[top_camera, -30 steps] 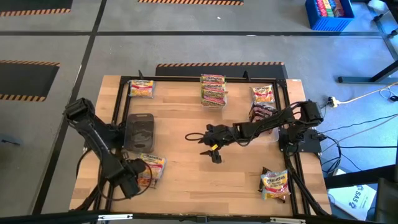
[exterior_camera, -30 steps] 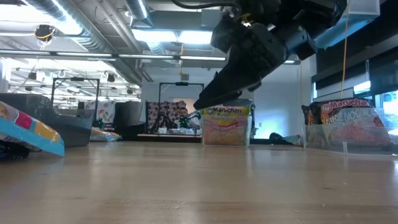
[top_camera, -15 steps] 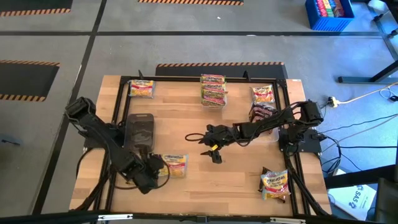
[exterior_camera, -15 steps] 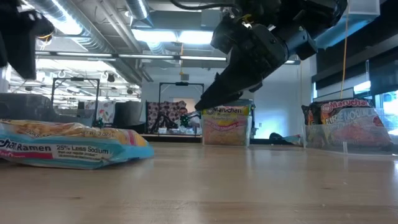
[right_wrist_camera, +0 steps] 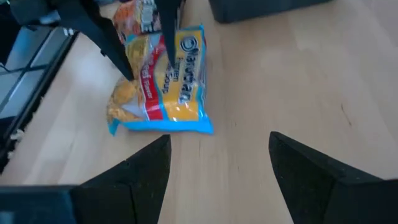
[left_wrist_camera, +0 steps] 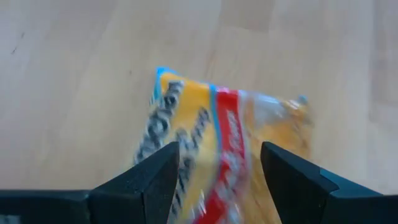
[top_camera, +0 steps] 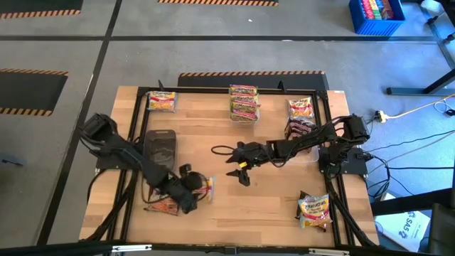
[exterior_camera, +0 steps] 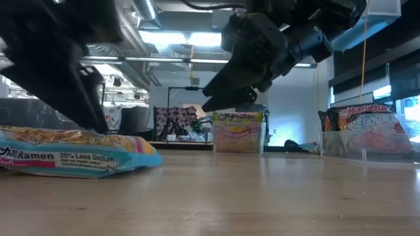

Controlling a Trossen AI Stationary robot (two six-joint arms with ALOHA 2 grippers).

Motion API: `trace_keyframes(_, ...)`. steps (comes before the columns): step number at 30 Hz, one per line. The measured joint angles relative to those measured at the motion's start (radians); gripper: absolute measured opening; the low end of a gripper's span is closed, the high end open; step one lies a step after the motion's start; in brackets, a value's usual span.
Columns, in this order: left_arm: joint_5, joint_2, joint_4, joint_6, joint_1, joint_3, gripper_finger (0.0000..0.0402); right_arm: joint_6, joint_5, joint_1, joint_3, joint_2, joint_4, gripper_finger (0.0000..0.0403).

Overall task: Sort Maruchan noodles
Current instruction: Put the bottom left blue noodle pack into the black bin

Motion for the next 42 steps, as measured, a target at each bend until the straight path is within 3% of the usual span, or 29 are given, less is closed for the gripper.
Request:
trace_keyframes(13,0.134,0.161,0.498,0.397,0.189,-0.004,0.0221,0.052,-0.042,-0.001,-0.001,-0.023,-0.163,0.0252)
trace_keyframes(17,0.230,0.126,0.433,0.398,0.231,0.036,0.0221,0.115,-0.047,-0.001,0.000,-0.030,-0.127,0.0252)
trace_keyframes(21,0.319,0.037,0.296,0.304,0.211,0.063,0.0221,0.198,-0.021,0.000,0.000,-0.009,-0.049,0.0258)
trace_keyframes(27,0.217,0.007,0.167,0.189,0.109,0.060,0.0221,0.297,-0.075,0.001,0.011,0.093,0.096,0.0296)
trace_keyframes(32,0.143,0.071,0.176,0.152,0.044,0.059,0.0221,0.372,-0.083,0.000,0.059,0.176,0.111,0.0322)
trace_keyframes(42,0.067,0.191,0.231,0.121,0.029,0.067,0.0221,0.500,-0.187,-0.001,0.111,0.275,0.097,0.0311)
